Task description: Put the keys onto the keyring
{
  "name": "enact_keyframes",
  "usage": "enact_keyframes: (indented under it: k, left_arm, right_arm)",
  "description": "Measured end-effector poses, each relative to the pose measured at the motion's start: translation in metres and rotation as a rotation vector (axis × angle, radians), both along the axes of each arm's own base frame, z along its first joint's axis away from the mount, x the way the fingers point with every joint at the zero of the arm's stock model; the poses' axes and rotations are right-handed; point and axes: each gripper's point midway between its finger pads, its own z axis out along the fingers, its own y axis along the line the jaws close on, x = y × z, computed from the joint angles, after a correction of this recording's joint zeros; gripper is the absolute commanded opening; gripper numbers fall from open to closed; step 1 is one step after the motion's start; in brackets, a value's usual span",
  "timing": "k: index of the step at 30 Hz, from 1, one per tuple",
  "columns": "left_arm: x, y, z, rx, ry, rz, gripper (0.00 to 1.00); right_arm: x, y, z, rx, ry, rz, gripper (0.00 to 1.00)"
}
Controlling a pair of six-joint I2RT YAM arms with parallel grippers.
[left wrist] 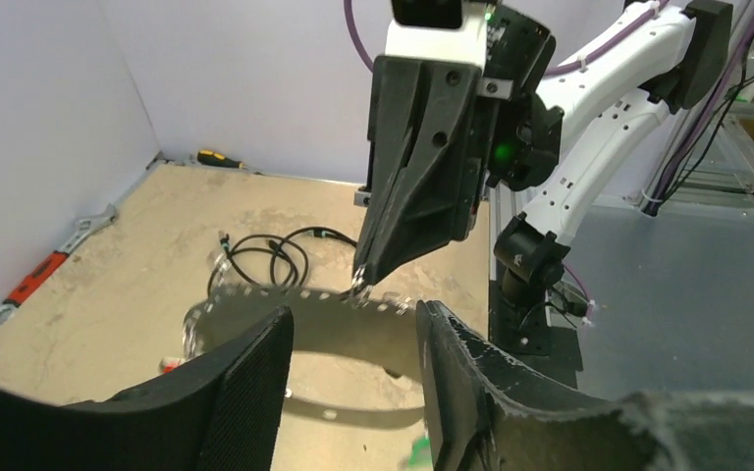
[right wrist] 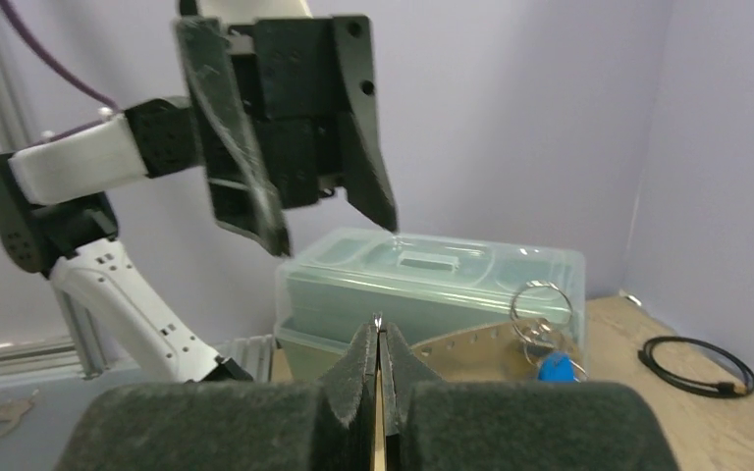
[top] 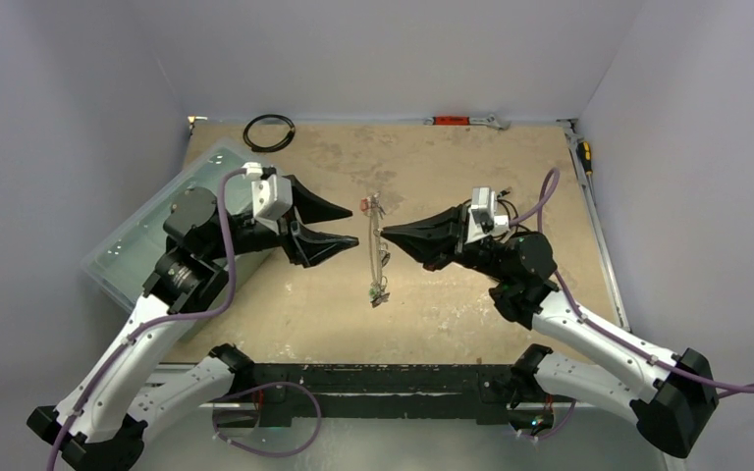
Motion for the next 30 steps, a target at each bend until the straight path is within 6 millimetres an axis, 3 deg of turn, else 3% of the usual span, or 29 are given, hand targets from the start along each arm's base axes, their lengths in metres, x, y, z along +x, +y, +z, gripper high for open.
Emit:
enact_keyframes:
  k: [11, 21, 30]
  left_arm:
    - [0.011, -0.017, -0.02, 0.006, 0.045, -0.071, 0.32]
    - [0.003, -0.023, -0.017, -0.008, 0.05, -0.153, 0.31]
    - [0.0, -0.024, -0.017, -0.006, 0.043, -0.18, 0.22]
  right_arm:
    - [-0.019, 0.0, 0.022, 0.041, -0.046, 0.092, 0.0]
    - [-0.015, 0.006, 0.021, 0.04, -0.043, 0.106, 0.0]
    - [-0.016, 0.009, 0.025, 0.042, -0.06, 0.123, 0.0]
